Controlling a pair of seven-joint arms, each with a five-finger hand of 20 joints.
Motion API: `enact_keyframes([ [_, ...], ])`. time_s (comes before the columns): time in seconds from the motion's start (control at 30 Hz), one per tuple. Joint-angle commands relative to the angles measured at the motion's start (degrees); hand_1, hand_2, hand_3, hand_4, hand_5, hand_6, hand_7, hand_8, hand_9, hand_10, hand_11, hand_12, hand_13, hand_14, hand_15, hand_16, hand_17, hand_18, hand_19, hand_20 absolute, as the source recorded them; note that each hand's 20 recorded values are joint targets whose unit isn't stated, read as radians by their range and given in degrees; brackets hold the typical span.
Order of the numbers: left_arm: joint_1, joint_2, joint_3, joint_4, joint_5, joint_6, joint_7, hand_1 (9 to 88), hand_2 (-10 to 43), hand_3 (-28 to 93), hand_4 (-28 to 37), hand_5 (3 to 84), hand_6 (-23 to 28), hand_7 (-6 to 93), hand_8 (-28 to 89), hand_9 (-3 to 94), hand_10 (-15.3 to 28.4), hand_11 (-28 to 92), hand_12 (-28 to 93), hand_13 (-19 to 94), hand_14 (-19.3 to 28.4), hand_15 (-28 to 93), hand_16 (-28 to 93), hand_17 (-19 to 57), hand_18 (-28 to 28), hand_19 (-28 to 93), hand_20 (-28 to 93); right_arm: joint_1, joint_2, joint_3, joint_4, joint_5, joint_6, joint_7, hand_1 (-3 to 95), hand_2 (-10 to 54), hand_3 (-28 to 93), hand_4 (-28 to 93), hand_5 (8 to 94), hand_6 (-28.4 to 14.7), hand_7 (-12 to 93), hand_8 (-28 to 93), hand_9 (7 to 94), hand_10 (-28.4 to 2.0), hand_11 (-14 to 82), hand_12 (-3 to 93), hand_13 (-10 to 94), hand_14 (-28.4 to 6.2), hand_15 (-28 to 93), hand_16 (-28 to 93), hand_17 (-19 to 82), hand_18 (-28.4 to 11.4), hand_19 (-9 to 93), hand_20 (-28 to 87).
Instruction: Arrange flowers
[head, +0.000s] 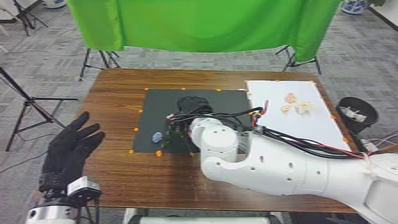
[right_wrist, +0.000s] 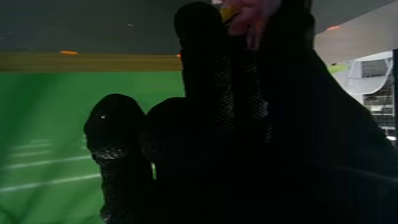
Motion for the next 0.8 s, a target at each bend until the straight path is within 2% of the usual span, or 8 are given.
enact_keyframes([
  [0.03,0.4,-1.16,-0.31,0.02,0.75,-0.95,-1.00,31.3,6.5,67,-20.8,37.4,9.0,11.5,-8,33.5,18.6,33,12,26,25.4,66,-13,-10.0,19.3,44,15,0.5,-0.6,0.9,-0.4,-0.2,-2.8,0.8,47.1,-9.5,70,-26,67.0,-2.5,21,1,80.7,-12.2,23.8,21.7,82,-2.7,80,17,53,-18.7,93,31],
  [0.07,0.4,-0.88,-0.07,0.02,0.27,-0.65,-0.43,31.4,6.5,67,-20.3,37.4,9.0,11.6,-8,33.5,18.6,33,12,26,25.5,66,-13,-10.0,19.3,44,15,0.4,-0.6,0.9,-0.5,-0.4,-3.0,1.0,46.8,-9.5,71,-26,66.7,-2.5,21,0,80.1,-12.3,24.1,21.3,82,-2.7,80,17,53,-18.8,93,31],
  [0.3,0.6,-0.51,0.17,-0.09,-0.08,-0.10,0.18,31.0,5.3,66,-20.2,37.4,9.0,11.6,-8,33.5,18.6,33,12,25,25.2,66,-14,-10.1,19.3,44,15,0.3,-0.6,1.7,-1.5,0.4,-5.3,1.0,43.7,-9.5,73,-25,63.5,-3.4,21,-11,76.3,-14.1,27.0,17.8,80,-3.4,80,17,51,-19.2,93,30],
  [0.33,0.6,-0.90,-0.07,-0.10,0.37,-0.30,-0.57,31.1,5.3,66,-20.3,37.4,9.1,11.6,-8,33.5,18.6,33,12,24,25.1,66,-14,-10.1,19.3,44,15,0.0,-0.6,1.9,-1.7,0.0,-5.2,0.9,43.4,-9.5,73,-25,63.2,-3.5,21,-11,76.0,-14.3,27.1,17.6,80,-3.4,80,17,51,-19.3,93,30],
  [0.43,0.8,-0.59,-0.04,-0.15,0.16,-0.10,-0.36,31.0,5.2,65,-20.2,37.4,9.0,11.6,-8,33.4,18.6,33,12,24,25.0,66,-14,-10.1,19.3,44,15,0.4,-0.5,1.8,-2.2,0.1,-5.6,1.1,43.2,-9.5,73,-25,62.8,-3.8,20,-11,75.6,-14.6,27.3,17.3,80,-3.5,80,17,51,-19.4,93,29],
  [0.63,2.4,0.50,0.95,-0.35,-1.97,1.14,2.76,31.0,5.3,65,-20.3,37.4,9.1,11.6,-8,33.4,18.6,33,12,24,25.0,65,-14,-10.1,19.3,44,15,0.8,0.5,2.0,-3.9,0.3,-5.1,0.6,42.6,-9.5,72,-25,62.3,-4.2,20,-11,75.3,-14.8,27.5,16.9,80,-3.7,80,17,51,-19.6,93,29],
  [0.7,3.3,0.91,1.16,-0.50,-3.02,1.86,4.37,30.8,5.3,65,-20.4,37.4,9.1,11.6,-8,33.3,18.6,33,12,24,24.9,65,-14,-10.1,19.3,44,15,0.7,1.2,3.5,-5.1,0.4,-5.9,-0.4,42.2,-9.5,72,-25,62.2,-4.4,20,-11,75.2,-15.1,27.4,16.8,80,-3.7,81,17,51,-19.7,93,29],
  [0.8,4.1,1.45,1.25,-0.63,-3.67,2.34,5.74,30.2,5.4,65,-20.8,37.3,9.0,11.6,-8,33.1,18.4,32,12,23,24.8,65,-14,-10.1,19.3,44,15,1.0,3.5,6.1,-7.8,1.9,-7.1,-1.6,41.3,-9.5,72,-24,61.6,-5.0,19,-11,74.1,-15.6,27.1,16.8,79,-4.5,80,16,50,-20.2,93,28],
])
